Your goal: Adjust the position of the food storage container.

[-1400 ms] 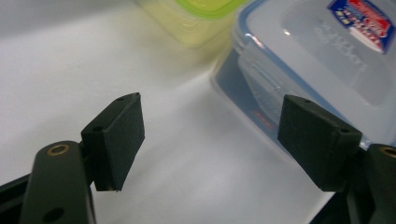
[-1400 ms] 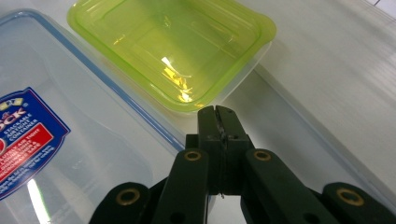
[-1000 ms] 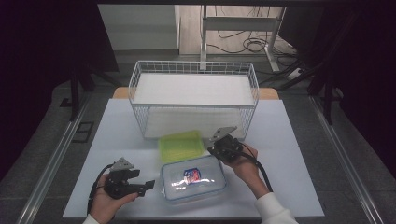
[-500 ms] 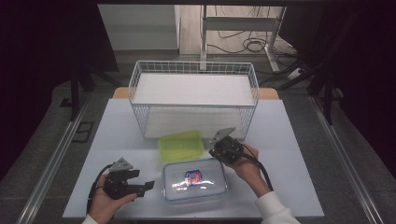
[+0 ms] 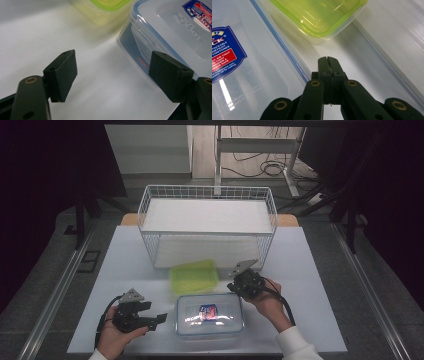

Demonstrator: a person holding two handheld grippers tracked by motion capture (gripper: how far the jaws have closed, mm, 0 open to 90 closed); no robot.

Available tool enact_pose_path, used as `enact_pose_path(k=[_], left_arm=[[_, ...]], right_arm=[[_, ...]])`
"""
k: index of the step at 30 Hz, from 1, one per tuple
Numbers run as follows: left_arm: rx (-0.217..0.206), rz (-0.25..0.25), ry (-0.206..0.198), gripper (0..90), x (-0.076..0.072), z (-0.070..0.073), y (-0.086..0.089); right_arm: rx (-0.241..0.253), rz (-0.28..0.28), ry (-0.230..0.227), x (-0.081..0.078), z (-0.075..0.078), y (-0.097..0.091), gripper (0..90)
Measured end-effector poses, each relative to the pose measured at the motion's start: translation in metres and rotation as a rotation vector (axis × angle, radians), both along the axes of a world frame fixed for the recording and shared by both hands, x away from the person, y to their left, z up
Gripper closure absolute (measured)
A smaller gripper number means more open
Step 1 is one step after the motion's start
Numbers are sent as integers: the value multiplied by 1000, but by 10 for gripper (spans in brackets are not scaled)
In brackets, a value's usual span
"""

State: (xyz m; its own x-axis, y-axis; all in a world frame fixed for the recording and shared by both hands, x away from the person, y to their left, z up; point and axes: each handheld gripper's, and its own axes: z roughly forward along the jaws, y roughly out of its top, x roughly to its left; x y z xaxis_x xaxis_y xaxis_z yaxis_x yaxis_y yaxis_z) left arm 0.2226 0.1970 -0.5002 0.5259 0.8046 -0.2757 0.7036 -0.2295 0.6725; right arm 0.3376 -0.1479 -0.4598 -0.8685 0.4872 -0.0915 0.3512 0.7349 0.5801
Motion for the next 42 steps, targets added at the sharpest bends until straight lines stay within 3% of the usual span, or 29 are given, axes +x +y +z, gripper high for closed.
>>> enact_pose_path(k=[4, 5, 6, 10, 11, 12, 13, 14, 15, 16, 20, 22, 30, 35, 42], left_arm=[[-12, 1, -2, 224, -1, 2, 0], [-18, 2, -5, 224, -2, 2, -1], [-19, 1, -8, 224, -2, 3, -1], [-30, -5, -16, 225, -4, 5, -1], [-29, -6, -16, 225, -4, 5, -1], [-33, -5, -14, 224, -5, 6, -2], [-33, -5, -14, 224, -5, 6, -2], [-41, -3, -14, 223, -5, 6, -2], [-41, -3, -14, 223, -5, 6, -2], [-46, -4, -14, 223, -4, 7, -2], [-59, -3, -13, 221, -4, 8, -2], [-64, -4, -15, 221, -4, 8, -2], [-81, -1, -15, 220, -3, 9, -1], [-92, 6, -13, 220, -2, 9, 2], [-101, 10, -17, 218, -4, 9, 2]], right_arm=[[29, -24, -10, -2, 4, -3, 890], [97, -52, -37, -7, 14, -9, 874], [97, -52, -37, -7, 14, -9, 874], [196, -93, -57, -21, 27, -24, 772], [241, -103, -36, -30, 29, -34, 669], [254, -116, -37, -34, 29, -37, 611], [254, -116, -37, -34, 29, -37, 611], [292, -154, -42, -42, 26, -45, 484], [292, -154, -42, -42, 26, -45, 484], [327, -187, -28, -49, 23, -52, 376], [366, -210, 4, -57, 18, -60, 294], [408, -227, 48, -65, 12, -68, 234], [433, -232, 57, -80, 2, -77, 189], [428, -232, 68, -79, -2, -79, 188], [457, -251, 98, -77, -5, -80, 174]])
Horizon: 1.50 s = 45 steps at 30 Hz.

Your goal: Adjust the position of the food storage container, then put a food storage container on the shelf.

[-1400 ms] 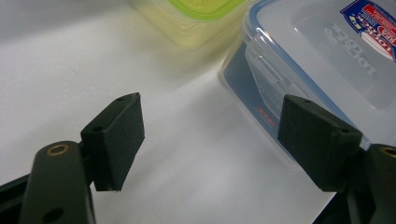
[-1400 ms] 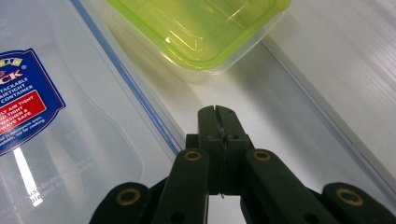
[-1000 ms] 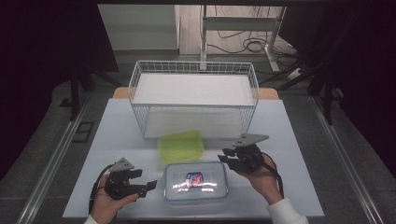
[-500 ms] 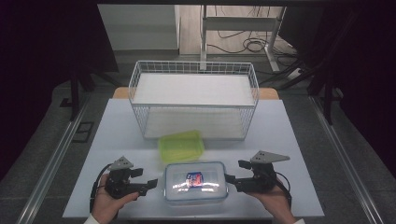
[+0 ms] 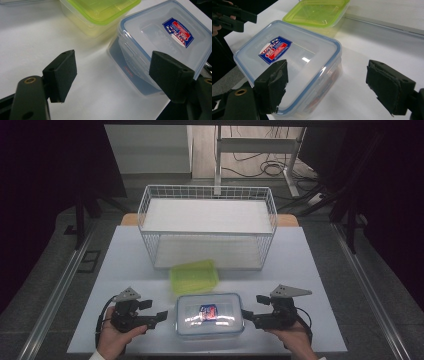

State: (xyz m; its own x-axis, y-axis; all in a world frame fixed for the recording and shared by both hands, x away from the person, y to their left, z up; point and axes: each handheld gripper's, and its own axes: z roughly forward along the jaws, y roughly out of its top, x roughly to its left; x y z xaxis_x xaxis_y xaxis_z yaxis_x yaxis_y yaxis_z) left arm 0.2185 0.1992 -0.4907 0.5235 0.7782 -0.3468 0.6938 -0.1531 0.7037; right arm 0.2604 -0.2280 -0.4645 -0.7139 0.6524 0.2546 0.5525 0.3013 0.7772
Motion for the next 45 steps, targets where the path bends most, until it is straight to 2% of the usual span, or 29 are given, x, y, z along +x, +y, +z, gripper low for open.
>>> enact_pose_path(k=[5, 13, 15, 16, 17, 18, 19, 20, 21, 22, 23, 24, 25, 26, 30, 33, 34, 35, 36, 38, 43, 45], left_arm=[[-13, 5, -8, 211, -3, 2, 2], [-44, 6, 3, 206, -1, 2, 5], [-84, 10, 19, 201, 0, 3, 6], [-120, 12, 37, 192, 1, 3, 6], [-157, 10, 57, 192, 2, 2, 6], [-215, 5, 97, 188, 4, 0, 5], [-215, 5, 97, 185, 4, 0, 5], [-267, 1, 137, 174, 7, -3, 4], [-267, 1, 137, 169, 7, -3, 4], [-294, 6, 160, 170, 9, -5, 2], [-294, 6, 160, 170, 9, -5, 2], [-319, -4, 187, 170, 12, -7, -1], [-319, -4, 187, 168, 12, -7, -1], [-336, -15, 217, 167, 16, -10, -7], [-322, -38, 249, 165, 19, -15, -14], [-331, -56, 288, 165, 21, -23, -20], [-348, -73, 321, 164, 23, -28, -23], [-348, -73, 321, 164, 23, -28, -23], [-341, -74, 339, 164, 24, -31, -25], [-361, -88, 369, 178, 25, -36, -26], [-350, -116, 382, 242, 25, -39, -31], [-368, -133, 395, 269, 26, -40, -31]], right_arm=[[7, -1, 11, 2, 0, 3, 156], [37, 12, 52, 5, -6, 5, 154], [43, 13, 66, 5, -7, 6, 154], [71, 9, 82, 4, -9, 8, 154], [71, 9, 82, 4, -9, 8, 154], [75, 12, 92, 4, -10, 11, 154], [75, 12, 92, 4, -10, 11, 154], [73, 18, 97, 4, -11, 14, 155], [73, 18, 97, 4, -11, 14, 155], [67, 26, 104, 4, -13, 16, 158], [67, 26, 104, 4, -13, 16, 158], [63, 28, 110, 4, -15, 18, 160], [63, 28, 110, 4, -15, 18, 160], [65, 27, 120, 5, -16, 17, 164], [77, 20, 132, 5, -17, 16, 170], [87, 18, 142, 5, -17, 15, 174], [91, 17, 149, 5, -17, 14, 178], [91, 17, 149, 5, -17, 14, 178], [91, 16, 152, 6, -18, 14, 180], [96, 16, 160, 6, -18, 14, 181], [103, 22, 186, 7, -22, 16, 181], [107, 24, 198, 8, -24, 17, 180]])
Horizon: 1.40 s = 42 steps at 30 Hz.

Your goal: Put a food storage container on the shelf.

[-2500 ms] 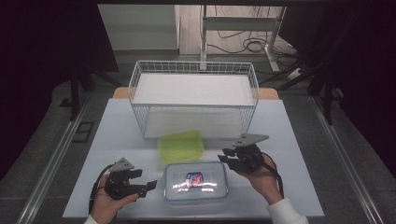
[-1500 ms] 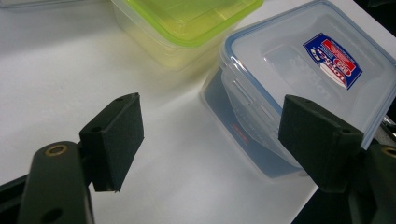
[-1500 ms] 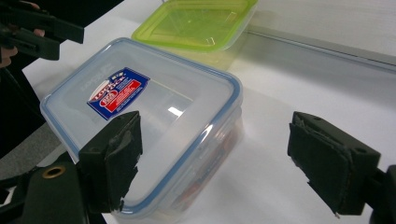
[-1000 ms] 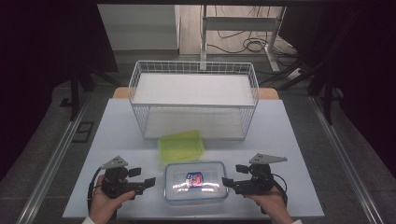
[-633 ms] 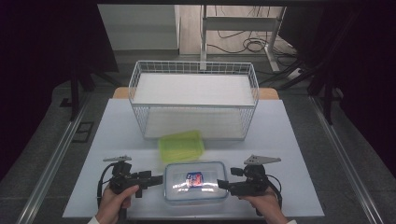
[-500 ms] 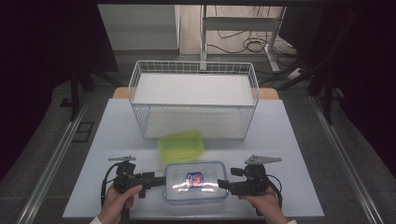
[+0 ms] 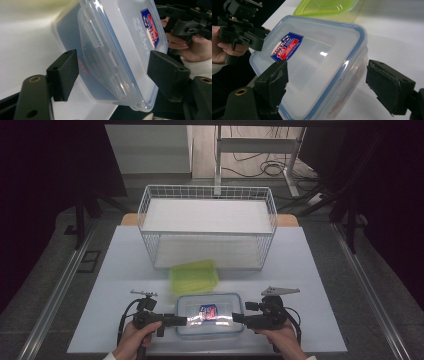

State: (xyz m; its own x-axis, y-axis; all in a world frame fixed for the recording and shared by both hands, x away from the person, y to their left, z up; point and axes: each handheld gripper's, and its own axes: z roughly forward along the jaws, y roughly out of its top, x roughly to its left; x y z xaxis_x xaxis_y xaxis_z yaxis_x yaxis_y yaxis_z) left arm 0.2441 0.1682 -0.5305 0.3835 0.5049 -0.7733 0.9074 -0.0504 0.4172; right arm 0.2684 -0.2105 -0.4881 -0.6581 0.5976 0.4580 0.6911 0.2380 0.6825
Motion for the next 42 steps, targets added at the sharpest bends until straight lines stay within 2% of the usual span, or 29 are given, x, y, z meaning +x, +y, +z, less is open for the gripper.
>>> enact_pose_path(k=[3, 7, 11, 15, 19, 26, 29, 36, 42], left_arm=[[-6, -4, 10, 292, 1, 0, 2], [-62, 23, 46, 365, 2, -4, 8], [-50, 23, 31, 405, 1, -1, 9], [-58, 27, 34, 412, 1, -2, 9], [-68, 34, 45, 421, 1, -3, 10], [-84, 37, 62, 438, 2, -4, 11], [-93, 44, 66, 445, 2, -4, 12], [-85, 45, 53, 452, 0, -2, 11], [-98, 48, 46, 478, -2, -1, 13]], right_arm=[[15, 0, 35, 2, -3, 2, 177], [47, -18, 118, 6, -10, 1, 170], [84, -26, 187, 10, -16, -1, 180], [109, -8, 224, 12, -18, 0, 222], [92, -12, 259, 14, -22, 0, 254], [176, -8, 370, 24, -29, -12, 350], [192, 0, 376, 24, -27, -17, 445], [196, 3, 374, 22, -26, -19, 456], [200, 6, 372, 19, -24, -21, 480]])
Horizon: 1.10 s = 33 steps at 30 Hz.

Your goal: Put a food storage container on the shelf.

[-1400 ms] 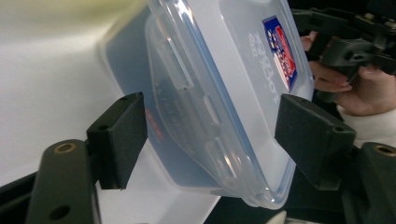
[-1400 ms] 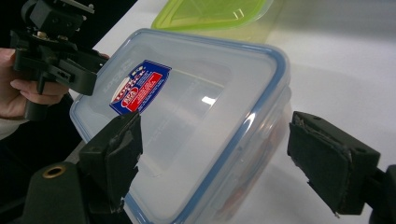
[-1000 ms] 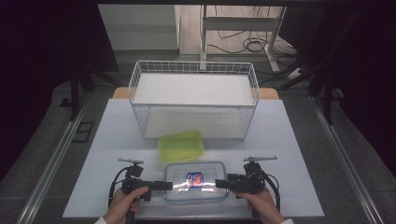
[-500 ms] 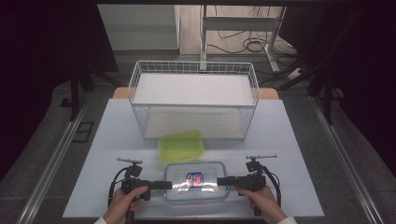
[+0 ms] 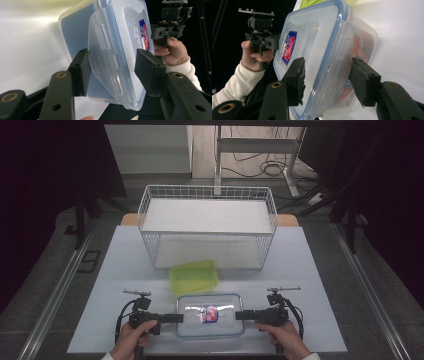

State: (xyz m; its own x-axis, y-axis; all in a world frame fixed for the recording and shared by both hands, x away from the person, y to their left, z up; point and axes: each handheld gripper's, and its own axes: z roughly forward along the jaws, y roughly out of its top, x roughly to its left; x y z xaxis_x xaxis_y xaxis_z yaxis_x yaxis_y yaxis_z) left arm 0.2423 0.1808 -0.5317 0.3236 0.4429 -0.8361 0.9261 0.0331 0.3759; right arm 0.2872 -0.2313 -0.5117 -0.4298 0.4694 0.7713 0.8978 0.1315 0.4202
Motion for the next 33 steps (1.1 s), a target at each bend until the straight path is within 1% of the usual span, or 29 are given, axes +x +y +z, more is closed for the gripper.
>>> enact_pose_path(k=[3, 6, 9, 13, 19, 22, 26, 30, 33], left_arm=[[0, 2, -11, 485, -2, 1, 0], [-10, 5, -13, 497, -3, 1, 1], [-9, 5, -18, 502, -4, 2, 1], [-4, 4, -32, 508, -5, 3, 1], [-12, 10, -42, 520, -8, 5, 1], [-6, 10, -49, 525, -10, 6, 1], [-7, 19, -45, 525, -11, 6, 1], [5, 28, -49, 526, -13, 9, 0], [6, 37, -46, 527, -14, 9, -1]], right_arm=[[4, 1, -9, -2, 1, -1, 490], [7, -3, -12, -4, 2, -1, 499], [9, -6, -20, -5, 2, -2, 502], [11, -11, -17, -7, 3, -2, 514], [12, -16, -22, -9, 4, -3, 523], [16, -17, -20, -10, 5, -3, 529], [13, -21, -25, -11, 6, -3, 531], [15, -28, -20, -11, 6, -3, 536], [11, -33, -23, -12, 7, -2, 538]])
